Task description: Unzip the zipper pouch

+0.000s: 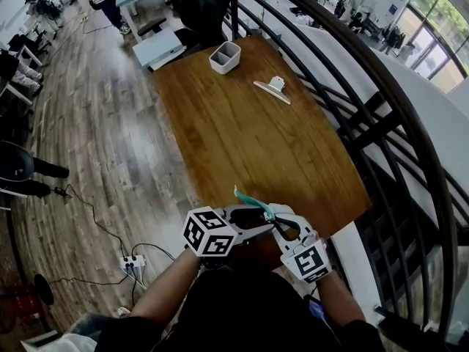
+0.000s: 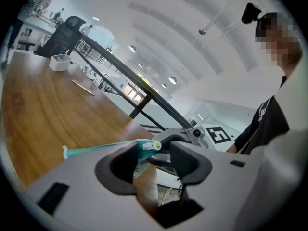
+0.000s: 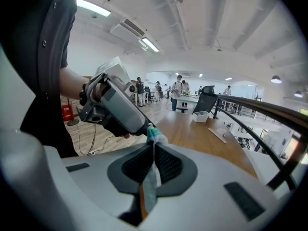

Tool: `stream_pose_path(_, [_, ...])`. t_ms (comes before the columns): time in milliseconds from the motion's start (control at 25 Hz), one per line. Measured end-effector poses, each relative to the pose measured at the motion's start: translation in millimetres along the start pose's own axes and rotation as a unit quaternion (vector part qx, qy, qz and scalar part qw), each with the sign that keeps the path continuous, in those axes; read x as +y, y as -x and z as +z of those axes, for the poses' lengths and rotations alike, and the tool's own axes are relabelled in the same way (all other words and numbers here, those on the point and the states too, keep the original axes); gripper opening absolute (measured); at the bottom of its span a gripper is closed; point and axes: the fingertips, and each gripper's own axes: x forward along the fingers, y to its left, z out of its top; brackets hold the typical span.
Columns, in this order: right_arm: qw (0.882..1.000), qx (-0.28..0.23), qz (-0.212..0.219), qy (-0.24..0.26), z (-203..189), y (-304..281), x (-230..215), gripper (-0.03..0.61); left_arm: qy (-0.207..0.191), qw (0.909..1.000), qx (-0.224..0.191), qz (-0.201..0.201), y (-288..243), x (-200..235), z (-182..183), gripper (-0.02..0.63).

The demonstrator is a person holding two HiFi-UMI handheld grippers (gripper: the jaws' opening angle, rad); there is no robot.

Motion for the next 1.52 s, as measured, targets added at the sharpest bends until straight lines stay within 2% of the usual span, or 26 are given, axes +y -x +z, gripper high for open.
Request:
stream_pose_path(160, [1.0, 0.006, 0.009, 0.023, -0.1, -3.6, 6.1, 0.006, 0.013, 0.9999, -0.003, 0.004, 1.0, 4.7, -0.3, 0.201])
stream_pose_path(320, [1.0, 0.005, 0.011, 0.022, -0.8, -4.4, 5.0, 0.006, 0.02, 0.9998, -0.003, 0.001, 3.3, 8.2, -1.2, 0.195])
stream_pose_path(480, [1.0, 0.004, 0.011, 0.019, -0.6, -3.1, 3.9, 0.006, 0.019, 0.9998, 0.005, 0.0, 6.8, 10.6, -2.5, 0.149])
stream_pose_path(680, [1.0, 0.002, 0.014, 0.02, -2.9, -1.0, 6.0, 0.006, 0.009, 0.9998, 0.019, -0.005, 8.4, 8.0, -6.4, 0.141])
stream_pose_path(960, [1.0, 0.003, 0.014, 0.012, -4.9, -0.1, 5.4, 0.006, 0.029, 0.9994, 0.004, -0.02, 12.0, 6.0, -4.3, 0.104])
stream_pose_path(1280, [1.0, 0.004, 0.017, 0.011, -8.1, 1.8, 10.7, 0.006, 0.007, 0.9994, 0.024, -0.022, 16.3, 1.0, -13.6, 0.095])
stream_pose_path(1520, [1.0, 0.003, 0.018, 0.009, -9.2, 1.3, 11.1, 0.006, 0.01, 0.9992, 0.022, -0.032, 19.0, -0.3, -17.5, 0.087])
